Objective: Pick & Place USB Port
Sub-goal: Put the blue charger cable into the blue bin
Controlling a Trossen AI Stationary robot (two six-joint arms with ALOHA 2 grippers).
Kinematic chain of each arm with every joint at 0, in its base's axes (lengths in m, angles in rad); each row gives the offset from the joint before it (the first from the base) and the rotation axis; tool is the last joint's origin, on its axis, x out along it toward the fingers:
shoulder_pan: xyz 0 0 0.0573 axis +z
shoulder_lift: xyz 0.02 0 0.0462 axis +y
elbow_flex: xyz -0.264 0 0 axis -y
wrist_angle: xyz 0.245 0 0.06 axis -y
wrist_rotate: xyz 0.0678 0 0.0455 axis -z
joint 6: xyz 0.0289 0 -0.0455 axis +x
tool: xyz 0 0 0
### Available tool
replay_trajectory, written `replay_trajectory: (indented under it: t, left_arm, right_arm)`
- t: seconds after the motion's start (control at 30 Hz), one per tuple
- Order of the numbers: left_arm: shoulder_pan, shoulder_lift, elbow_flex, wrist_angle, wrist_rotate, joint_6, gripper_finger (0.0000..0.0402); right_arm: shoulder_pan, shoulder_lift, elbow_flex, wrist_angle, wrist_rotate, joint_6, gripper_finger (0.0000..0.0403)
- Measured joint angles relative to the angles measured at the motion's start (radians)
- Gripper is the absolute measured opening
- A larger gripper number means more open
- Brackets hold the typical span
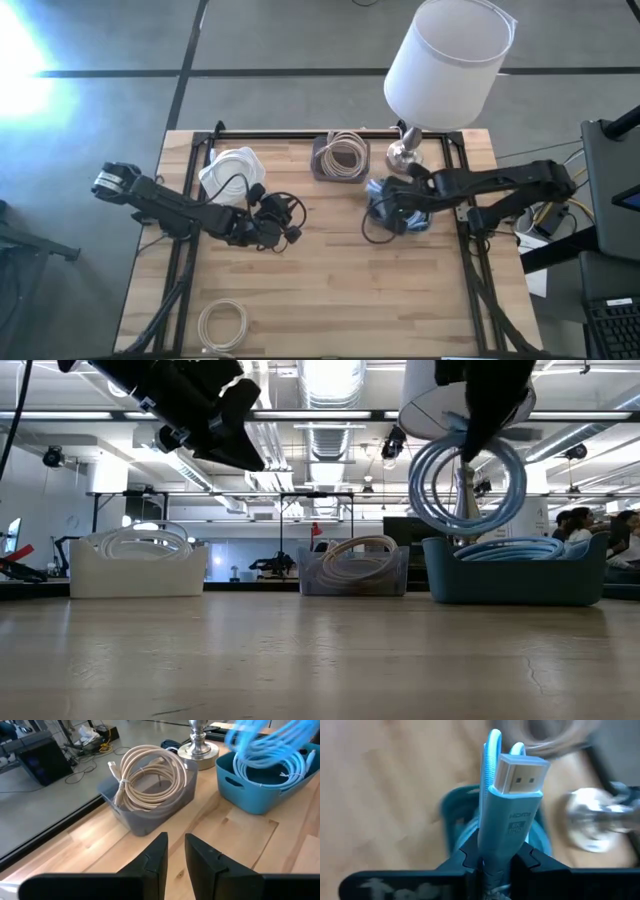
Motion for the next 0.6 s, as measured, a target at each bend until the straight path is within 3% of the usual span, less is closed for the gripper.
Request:
replay_trajectory:
  t: [0.23, 0.6]
  left_arm:
    - [0.0, 0.0, -0.002, 0.002, 0.0, -0.016, 0.0067]
    - [0.0, 0.0, -0.004, 0.017, 0.002, -0.033, 0.0067]
  right_arm:
    - [0.015, -0.079, -0.009, 0.004, -0.194, -0.053, 0.0046]
    - [0.013, -0.113, -0.193, 0.065, -0.239, 0.002, 0.0048]
